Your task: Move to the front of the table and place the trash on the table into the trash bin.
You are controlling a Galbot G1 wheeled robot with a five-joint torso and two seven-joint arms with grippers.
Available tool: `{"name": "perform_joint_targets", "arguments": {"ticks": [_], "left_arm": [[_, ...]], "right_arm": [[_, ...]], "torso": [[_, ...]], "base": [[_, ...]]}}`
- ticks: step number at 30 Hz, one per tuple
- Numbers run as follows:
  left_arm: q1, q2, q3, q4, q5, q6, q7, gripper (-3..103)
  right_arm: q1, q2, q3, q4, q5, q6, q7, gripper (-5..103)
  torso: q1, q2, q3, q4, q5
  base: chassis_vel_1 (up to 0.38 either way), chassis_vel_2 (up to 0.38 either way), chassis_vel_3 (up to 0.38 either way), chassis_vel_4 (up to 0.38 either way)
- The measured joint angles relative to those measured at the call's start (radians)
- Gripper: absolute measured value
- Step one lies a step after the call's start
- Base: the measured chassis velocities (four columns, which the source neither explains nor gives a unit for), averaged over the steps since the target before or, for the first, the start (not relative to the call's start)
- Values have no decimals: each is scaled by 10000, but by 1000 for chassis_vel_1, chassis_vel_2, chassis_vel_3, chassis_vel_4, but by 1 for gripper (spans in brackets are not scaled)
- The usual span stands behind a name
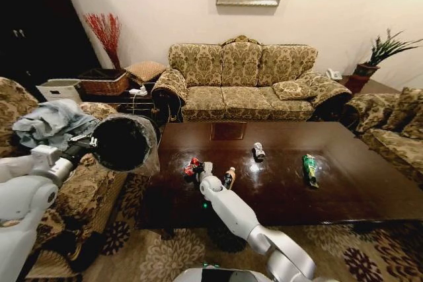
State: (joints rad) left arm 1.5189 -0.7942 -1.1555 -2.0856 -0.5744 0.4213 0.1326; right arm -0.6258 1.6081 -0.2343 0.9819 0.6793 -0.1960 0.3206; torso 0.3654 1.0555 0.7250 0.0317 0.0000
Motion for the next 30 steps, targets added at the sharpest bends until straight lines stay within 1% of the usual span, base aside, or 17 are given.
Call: {"name": "perform_joint_targets", "arguments": {"ticks": [3, 5, 6, 7, 8, 9, 10, 14, 15, 17, 20, 26, 29, 30], "left_arm": [[0, 0, 0, 0, 0, 0, 0, 0], [0, 0, 0, 0, 0, 0, 0, 0], [0, 0, 0, 0, 0, 0, 0, 0], [0, 0, 0, 0, 0, 0, 0, 0], [0, 0, 0, 0, 0, 0, 0, 0], [0, 0, 0, 0, 0, 0, 0, 0], [0, 0, 0, 0, 0, 0, 0, 0], [0, 0, 0, 0, 0, 0, 0, 0], [0, 0, 0, 0, 0, 0, 0, 0], [0, 0, 0, 0, 0, 0, 0, 0], [0, 0, 0, 0, 0, 0, 0, 0], [0, 0, 0, 0, 0, 0, 0, 0], [0, 0, 0, 0, 0, 0, 0, 0], [0, 0, 0, 0, 0, 0, 0, 0]], "right_arm": [[-29, 2, 17, 12, -4, 8, 13, 37], [-58, 7, 43, 31, -12, 15, 18, 31], [-58, 7, 43, 31, -12, 15, 18, 31], [-73, 8, 58, 43, -13, 17, 17, 27], [-94, 9, 87, 62, -14, 23, 16, 27], [-140, 7, 157, 104, -16, 68, 6, 24], [-140, 7, 157, 104, -16, 68, 6, 24], [-346, -13, 697, 625, 151, 72, 58, 10], [-346, -13, 697, 625, 151, 72, 58, 10], [-366, -13, 854, 1112, 240, 24, 82, 3], [-390, -12, 943, 1618, 307, -24, 90, 1], [-580, -10, 946, 2291, 305, -49, 89, 0], [-894, -8, 1051, 3197, -127, 322, -272, 0], [-894, -8, 1051, 3197, -127, 322, -272, 0]], "torso": [[0, 0, 0, 0, 1], [0, 0, 0, 2, 1], [0, 0, 0, 2, 1], [0, 0, 0, 4, 2], [0, 0, 0, 5, 3], [-1, 0, 0, 5, 1], [-1, 0, 0, 5, 1], [3, -2, 6, -4, -8], [3, -2, 6, -4, -8], [6, -3, 6, -6, -6], [5, -3, 5, 0, -2], [2, -3, 3, 0, -1], [3, -3, 3, 0, 0], [3, -3, 3, 0, 0]], "base": [[0, 0, 0, 0], [0, 0, 0, 0], [0, 0, 0, 0], [0, 0, 0, 0], [0, 0, 0, 0], [0, 0, 0, 0], [0, 0, 0, 0], [0, 0, 0, 0], [0, 0, 0, 0], [0, 0, 0, 0], [0, 0, 0, 0], [0, 0, 0, 0], [0, 0, 0, 0], [0, 0, 0, 0]]}}
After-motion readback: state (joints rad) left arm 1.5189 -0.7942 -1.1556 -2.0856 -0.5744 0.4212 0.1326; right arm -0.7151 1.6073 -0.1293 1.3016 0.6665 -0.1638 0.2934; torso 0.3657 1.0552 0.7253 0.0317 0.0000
